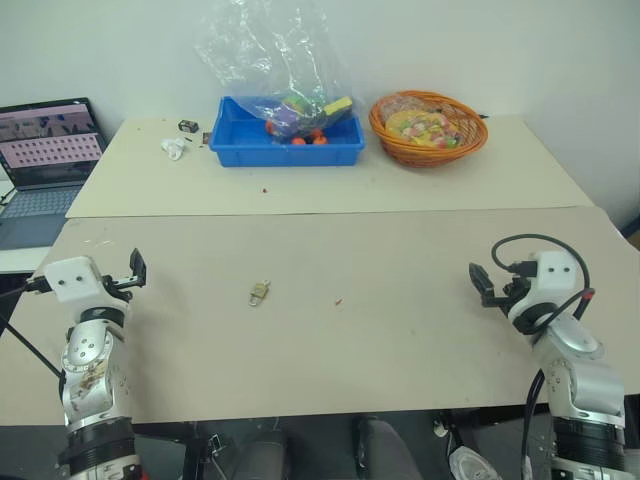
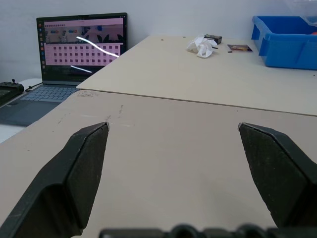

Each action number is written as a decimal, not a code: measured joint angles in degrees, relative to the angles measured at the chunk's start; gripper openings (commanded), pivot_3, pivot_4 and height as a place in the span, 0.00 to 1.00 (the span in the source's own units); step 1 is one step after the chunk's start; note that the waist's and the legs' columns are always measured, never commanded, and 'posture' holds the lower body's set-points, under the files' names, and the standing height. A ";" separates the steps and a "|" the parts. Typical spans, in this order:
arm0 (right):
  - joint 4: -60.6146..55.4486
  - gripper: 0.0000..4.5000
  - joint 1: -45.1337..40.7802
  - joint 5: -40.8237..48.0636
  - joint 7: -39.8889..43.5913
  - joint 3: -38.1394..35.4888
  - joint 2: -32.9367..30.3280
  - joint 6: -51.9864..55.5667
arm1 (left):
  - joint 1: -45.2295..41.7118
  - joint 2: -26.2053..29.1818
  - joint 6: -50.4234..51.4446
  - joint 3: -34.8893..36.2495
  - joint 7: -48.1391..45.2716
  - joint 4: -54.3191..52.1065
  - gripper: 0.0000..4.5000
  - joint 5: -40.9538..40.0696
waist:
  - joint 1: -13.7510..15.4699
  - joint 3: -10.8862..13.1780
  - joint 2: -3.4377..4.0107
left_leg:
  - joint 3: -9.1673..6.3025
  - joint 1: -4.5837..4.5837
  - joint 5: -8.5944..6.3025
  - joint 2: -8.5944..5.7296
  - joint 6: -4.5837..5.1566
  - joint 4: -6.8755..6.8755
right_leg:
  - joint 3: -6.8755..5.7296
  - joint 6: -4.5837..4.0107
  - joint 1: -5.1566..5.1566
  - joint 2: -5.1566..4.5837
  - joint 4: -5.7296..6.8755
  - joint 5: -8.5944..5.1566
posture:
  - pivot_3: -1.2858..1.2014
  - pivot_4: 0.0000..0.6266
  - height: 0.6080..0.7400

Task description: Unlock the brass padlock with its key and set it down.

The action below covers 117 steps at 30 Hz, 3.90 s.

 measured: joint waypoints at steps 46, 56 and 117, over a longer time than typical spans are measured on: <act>-12.26 1.00 -20.41 11.98 45.39 28.61 -10.70 12.14 | 12.47 0.37 4.74 -27.66 -20.06 -15.38 0.99 4.06 | 0.35 0.04 -0.02 | -0.07 0.01 -0.02 0.07 0.02 0.02 | -0.14 -0.07 -0.01 -0.01 0.00 -0.15 | 0.52 0.24 0.96; -14.89 1.00 -20.08 15.13 43.31 25.71 -11.41 15.05 | 3.23 -1.36 1.84 -27.30 -21.29 -4.11 0.99 4.86 | 1.06 -0.09 0.20 | -0.05 0.28 0.01 0.05 0.01 0.04 | -0.12 0.32 0.24 0.00 0.01 -0.39 | 0.52 0.24 0.96; -19.75 1.00 -20.24 25.60 34.04 18.60 -11.13 19.08 | -0.05 0.92 38.95 -28.33 -11.36 -24.44 0.18 4.21 | 0.19 -0.02 0.08 | -0.10 -0.02 -0.02 0.01 0.04 -0.04 | -0.10 0.03 -0.01 -0.01 -0.04 -0.22 | 0.52 0.24 0.96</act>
